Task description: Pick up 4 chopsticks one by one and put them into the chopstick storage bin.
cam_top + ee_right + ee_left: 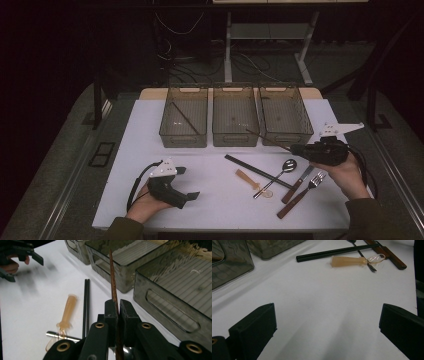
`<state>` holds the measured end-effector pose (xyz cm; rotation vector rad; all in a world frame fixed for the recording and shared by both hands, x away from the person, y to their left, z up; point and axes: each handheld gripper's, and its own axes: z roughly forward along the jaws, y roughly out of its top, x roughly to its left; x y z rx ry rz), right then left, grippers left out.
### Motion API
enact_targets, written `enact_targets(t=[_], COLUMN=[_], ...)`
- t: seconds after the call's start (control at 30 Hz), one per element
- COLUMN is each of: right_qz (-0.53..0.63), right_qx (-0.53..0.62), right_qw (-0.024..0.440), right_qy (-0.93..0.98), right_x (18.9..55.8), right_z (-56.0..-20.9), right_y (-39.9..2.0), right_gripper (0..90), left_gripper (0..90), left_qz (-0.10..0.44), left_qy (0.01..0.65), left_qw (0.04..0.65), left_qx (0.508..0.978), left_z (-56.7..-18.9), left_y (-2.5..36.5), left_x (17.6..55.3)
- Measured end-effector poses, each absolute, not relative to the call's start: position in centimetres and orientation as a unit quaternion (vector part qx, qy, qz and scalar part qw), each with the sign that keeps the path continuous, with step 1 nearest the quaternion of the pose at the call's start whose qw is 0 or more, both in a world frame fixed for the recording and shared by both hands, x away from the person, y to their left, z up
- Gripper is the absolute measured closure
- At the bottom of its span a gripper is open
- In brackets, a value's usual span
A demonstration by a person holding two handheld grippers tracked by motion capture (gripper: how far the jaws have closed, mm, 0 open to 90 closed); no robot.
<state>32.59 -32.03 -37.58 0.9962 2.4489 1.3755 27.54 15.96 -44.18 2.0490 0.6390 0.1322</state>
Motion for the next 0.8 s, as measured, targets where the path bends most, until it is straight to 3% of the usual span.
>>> enact_targets(t=[0.8], right_qz=[0.462], right_qx=[0.361], right_qw=[0.105], right_qy=[0.804], right_x=[34.2], right_z=[-36.9], right_y=[-27.0], right_gripper=[84.8], left_gripper=[0.8], left_qz=[0.052], left_qy=[0.263], left_qw=[0.479], left_qx=[0.836], left_z=[-44.2], left_y=[15.8], left_x=[27.4])
